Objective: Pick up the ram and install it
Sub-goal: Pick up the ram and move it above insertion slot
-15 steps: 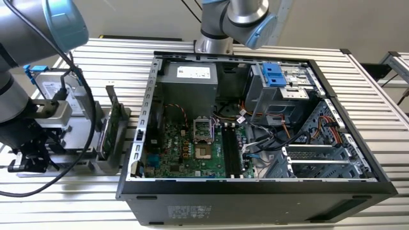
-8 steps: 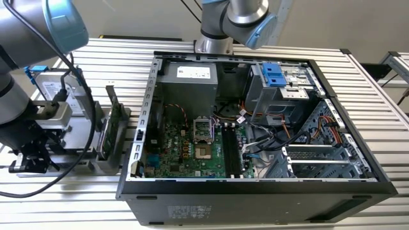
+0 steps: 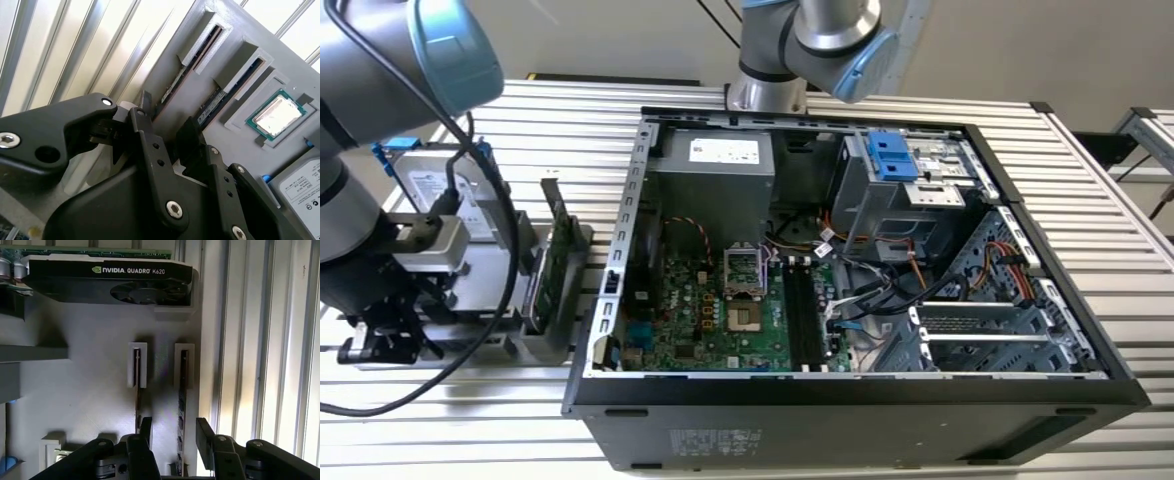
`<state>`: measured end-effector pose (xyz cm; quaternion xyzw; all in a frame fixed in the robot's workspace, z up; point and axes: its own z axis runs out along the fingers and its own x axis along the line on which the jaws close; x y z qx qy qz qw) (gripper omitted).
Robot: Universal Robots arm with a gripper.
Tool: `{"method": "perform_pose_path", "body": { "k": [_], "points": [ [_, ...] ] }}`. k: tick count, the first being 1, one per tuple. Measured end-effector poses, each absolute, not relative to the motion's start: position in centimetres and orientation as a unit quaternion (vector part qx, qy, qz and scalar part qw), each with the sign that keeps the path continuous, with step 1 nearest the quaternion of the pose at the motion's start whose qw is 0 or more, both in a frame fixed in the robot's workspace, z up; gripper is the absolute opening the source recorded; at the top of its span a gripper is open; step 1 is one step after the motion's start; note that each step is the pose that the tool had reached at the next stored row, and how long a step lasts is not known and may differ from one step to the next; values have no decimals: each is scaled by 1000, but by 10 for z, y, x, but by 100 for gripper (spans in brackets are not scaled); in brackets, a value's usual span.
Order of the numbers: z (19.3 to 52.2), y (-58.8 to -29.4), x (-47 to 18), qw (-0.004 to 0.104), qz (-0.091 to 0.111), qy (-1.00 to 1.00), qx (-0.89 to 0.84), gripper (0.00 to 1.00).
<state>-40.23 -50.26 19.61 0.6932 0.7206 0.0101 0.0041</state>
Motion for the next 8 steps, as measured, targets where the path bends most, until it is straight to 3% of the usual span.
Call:
{"method": "perform_pose_path", "body": {
  "k": [8],
  "points": [
    [195,-504,-403,4,10,721,693,100]
  ]
}}
